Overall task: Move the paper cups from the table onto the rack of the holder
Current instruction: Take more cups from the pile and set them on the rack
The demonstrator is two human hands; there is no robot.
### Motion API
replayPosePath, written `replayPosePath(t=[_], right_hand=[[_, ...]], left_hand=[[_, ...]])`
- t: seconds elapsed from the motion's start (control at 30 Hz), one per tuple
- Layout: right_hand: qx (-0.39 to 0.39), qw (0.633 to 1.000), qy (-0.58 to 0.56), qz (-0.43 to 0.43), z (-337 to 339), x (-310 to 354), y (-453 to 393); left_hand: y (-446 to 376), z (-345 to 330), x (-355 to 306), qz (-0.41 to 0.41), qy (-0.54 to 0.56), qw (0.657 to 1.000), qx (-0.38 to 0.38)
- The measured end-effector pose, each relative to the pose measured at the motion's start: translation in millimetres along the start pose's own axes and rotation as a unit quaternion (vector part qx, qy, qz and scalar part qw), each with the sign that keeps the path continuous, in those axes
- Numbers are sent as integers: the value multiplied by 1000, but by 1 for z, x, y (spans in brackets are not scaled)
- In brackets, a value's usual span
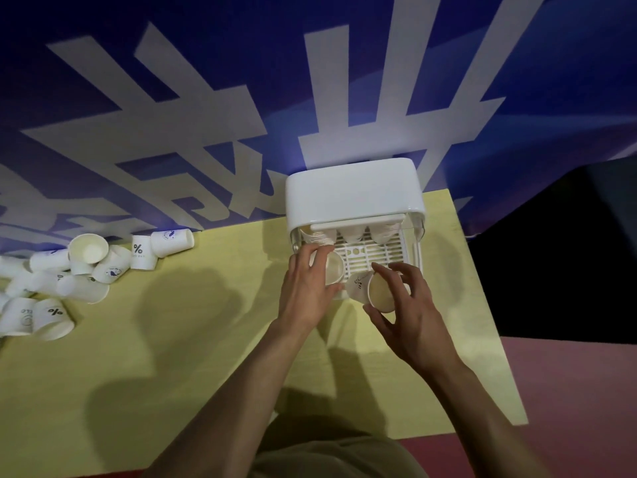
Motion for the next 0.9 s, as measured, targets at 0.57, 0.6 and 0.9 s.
replayPosePath(t=[0.57, 0.6, 0.9], right_hand=[[24, 996, -23, 86, -11, 57, -37], [29, 995, -17, 90, -16, 58, -38], [53, 986, 122, 101, -65, 66, -64]], left_hand=[[7, -9, 31, 67, 65, 995, 24], [11, -6, 34, 71, 70, 995, 17], [45, 13, 51, 80, 97, 992, -18]])
Point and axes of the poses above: each hand's wrist, its own y-axis away from the middle knuckle, its own z-axis out of the back of the hand, x = y × z, the point moved 9 cm from there along -y, towards the middle knuckle, and after that the axes turned 12 degrees about -z, right-handed, at the moved point
